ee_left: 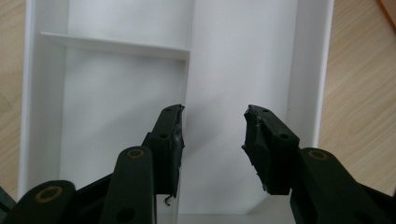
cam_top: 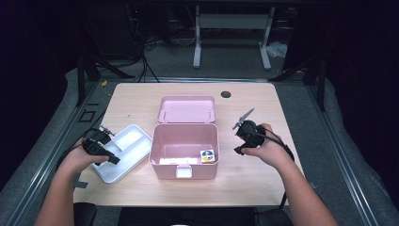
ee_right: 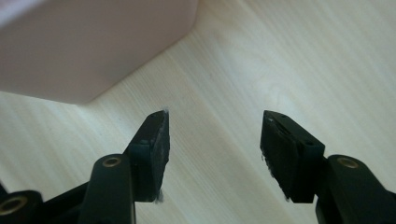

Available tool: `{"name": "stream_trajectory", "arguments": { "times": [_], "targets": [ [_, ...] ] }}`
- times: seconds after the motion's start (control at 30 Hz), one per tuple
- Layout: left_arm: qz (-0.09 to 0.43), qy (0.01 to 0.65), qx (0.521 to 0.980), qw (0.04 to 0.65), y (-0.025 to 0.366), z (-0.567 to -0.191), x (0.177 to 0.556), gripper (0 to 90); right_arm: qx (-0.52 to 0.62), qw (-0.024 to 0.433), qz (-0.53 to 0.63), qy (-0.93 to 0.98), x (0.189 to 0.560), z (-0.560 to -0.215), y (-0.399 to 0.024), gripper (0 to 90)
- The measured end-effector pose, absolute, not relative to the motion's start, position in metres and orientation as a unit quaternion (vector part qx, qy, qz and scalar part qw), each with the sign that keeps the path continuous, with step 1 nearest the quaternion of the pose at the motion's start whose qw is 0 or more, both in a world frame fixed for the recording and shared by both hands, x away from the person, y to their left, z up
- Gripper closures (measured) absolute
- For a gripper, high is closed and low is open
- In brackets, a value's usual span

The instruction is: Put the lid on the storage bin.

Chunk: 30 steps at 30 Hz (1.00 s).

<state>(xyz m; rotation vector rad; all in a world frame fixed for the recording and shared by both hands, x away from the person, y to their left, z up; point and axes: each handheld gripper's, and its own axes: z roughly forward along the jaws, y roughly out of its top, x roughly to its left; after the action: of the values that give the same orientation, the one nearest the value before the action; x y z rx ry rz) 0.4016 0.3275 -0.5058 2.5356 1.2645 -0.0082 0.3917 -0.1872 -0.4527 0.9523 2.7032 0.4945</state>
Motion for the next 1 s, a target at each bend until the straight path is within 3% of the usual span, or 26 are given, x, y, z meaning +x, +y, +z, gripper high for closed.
{"name": "stream_trajectory", "arguments": {
  "times": [0.4,0.57,1.0],
  "targets": [
    [0.034,0.473,0.87,0.137,0.332,-0.498,0.413,59.4,0.381,0.118,0.205,0.894,0.373,-0.501,-0.186,39.0],
    [0.033,0.469,0.871,0.143,0.331,-0.496,0.418,64.7,0.381,0.133,0.208,0.891,0.366,-0.509,-0.183,39.7],
    [0.014,0.433,0.897,0.088,0.313,-0.499,0.426,75.1,0.4,0.151,0.22,0.877,0.359,-0.514,-0.188,43.1]
  ]
}}
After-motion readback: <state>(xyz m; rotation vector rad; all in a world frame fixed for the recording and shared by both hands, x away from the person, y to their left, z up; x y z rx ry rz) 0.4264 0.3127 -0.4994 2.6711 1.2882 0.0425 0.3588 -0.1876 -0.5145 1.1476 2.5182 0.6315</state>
